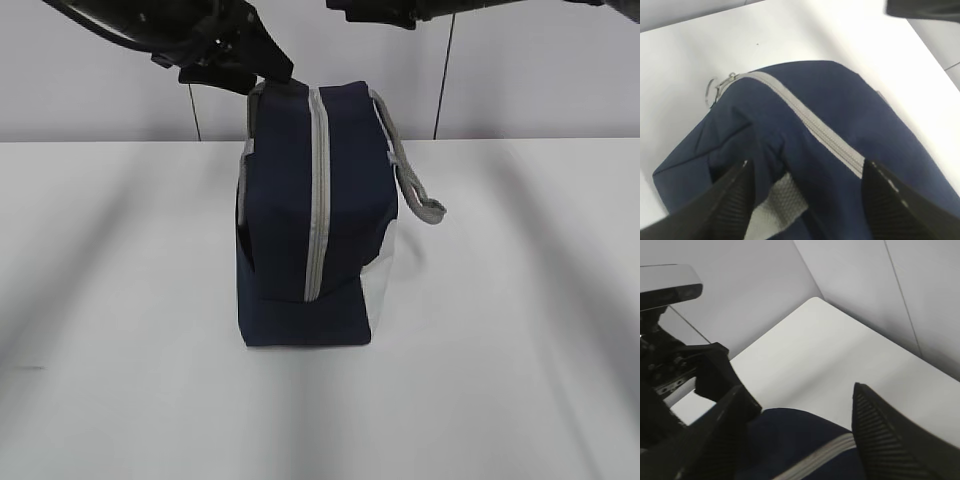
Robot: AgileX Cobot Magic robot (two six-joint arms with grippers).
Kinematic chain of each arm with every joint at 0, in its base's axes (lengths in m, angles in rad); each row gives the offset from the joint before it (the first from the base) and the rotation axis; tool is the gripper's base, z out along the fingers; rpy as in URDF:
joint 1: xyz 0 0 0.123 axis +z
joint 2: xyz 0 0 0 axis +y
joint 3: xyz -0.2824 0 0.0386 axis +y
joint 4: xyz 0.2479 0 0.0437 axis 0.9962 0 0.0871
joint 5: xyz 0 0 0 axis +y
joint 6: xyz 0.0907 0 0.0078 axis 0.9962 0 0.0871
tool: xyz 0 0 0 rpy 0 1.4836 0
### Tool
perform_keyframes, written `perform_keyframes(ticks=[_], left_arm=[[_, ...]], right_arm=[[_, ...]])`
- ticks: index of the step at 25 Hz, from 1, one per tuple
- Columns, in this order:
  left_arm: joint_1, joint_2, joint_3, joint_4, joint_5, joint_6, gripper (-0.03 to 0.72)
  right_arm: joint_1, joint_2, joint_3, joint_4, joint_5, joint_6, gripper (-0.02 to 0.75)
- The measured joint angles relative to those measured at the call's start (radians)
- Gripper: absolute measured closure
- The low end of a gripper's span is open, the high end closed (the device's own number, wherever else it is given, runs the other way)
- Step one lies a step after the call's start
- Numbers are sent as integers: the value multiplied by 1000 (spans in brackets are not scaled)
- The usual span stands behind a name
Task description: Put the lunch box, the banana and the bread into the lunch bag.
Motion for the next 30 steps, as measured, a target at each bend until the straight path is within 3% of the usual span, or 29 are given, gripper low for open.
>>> perform_keyframes(ticks=[8,16,20,24,30], left_arm=[[24,-102,0,171,107,-210,179],[20,-231,0,373,250,-378,237],[-21,-321,5,501,258,-449,258],[-66,-451,106,514,261,-464,260],[-72,-653,379,549,266,-477,264]], right_arm=[[0,-142,49,0,-65,79,223],[0,-356,290,0,-73,192,252],[0,-477,475,0,-73,206,270],[0,-597,690,0,-73,177,273],[0,-772,966,0,-72,120,276]])
